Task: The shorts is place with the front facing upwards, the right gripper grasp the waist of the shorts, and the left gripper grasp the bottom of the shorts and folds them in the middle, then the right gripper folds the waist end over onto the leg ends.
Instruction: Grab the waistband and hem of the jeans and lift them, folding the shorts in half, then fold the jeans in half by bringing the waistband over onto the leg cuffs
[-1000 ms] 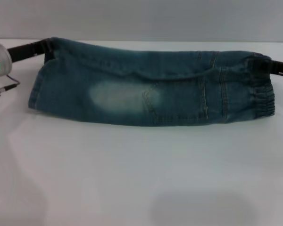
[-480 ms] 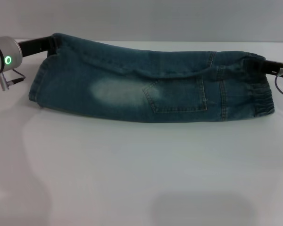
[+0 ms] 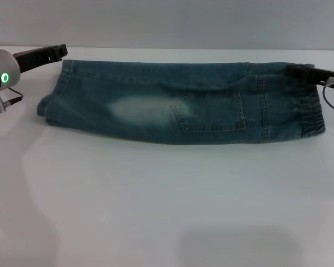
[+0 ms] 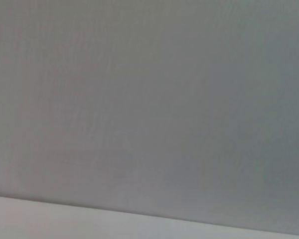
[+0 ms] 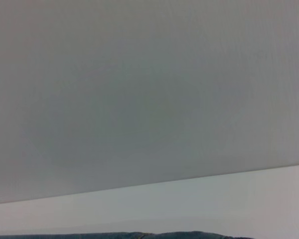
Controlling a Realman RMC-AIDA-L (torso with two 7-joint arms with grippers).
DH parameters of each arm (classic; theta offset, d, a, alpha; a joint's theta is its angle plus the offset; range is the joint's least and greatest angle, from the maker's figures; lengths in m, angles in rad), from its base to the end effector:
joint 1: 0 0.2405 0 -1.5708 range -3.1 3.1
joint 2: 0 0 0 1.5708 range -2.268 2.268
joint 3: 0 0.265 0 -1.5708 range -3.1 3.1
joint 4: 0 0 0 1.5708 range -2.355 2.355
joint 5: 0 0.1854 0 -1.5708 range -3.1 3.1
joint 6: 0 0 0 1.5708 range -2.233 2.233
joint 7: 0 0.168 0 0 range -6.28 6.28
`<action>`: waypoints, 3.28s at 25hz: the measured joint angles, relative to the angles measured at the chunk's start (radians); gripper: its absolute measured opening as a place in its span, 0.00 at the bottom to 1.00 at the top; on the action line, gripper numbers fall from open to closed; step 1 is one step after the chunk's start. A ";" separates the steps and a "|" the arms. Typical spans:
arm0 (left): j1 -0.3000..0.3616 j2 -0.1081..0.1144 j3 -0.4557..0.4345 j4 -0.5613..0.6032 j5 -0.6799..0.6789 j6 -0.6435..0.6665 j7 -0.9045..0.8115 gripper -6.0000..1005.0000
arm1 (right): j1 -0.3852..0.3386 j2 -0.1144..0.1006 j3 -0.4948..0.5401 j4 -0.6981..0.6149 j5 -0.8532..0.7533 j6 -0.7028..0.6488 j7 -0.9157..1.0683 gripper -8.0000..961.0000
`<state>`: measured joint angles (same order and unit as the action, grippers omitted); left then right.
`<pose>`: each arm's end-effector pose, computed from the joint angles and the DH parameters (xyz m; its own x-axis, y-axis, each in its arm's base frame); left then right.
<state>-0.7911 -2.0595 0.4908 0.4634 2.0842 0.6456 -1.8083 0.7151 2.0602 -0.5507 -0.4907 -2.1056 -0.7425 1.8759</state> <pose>-0.2825 0.4622 0.0115 0.4672 0.5264 0.7104 0.8771 -0.1749 -0.4473 0.2999 0.4363 0.0009 0.4313 -0.5962 -0.6772 -0.8959 -0.1944 -0.3994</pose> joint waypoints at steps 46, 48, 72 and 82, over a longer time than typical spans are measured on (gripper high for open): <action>0.035 -0.003 0.011 -0.034 -0.211 0.158 0.127 0.76 | 0.023 -0.127 -0.092 -0.171 -0.444 -0.389 0.335 0.61; 0.038 -0.003 0.011 -0.034 -0.217 0.155 0.133 0.76 | 0.033 -0.126 -0.095 -0.156 -0.451 -0.379 0.336 0.60; 0.035 -0.002 0.011 -0.058 -0.272 0.110 0.188 0.75 | 0.100 -0.087 -0.126 -0.045 -0.446 -0.265 0.313 0.50; 0.040 -0.004 0.011 -0.102 -0.341 0.151 0.313 0.75 | 0.082 -0.086 -0.136 -0.055 -0.445 -0.284 0.299 0.27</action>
<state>-0.7507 -2.0631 0.5016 0.3615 1.7432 0.7969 -1.4950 0.7974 1.9742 -0.6867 -0.5460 -2.5506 -1.0262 2.1751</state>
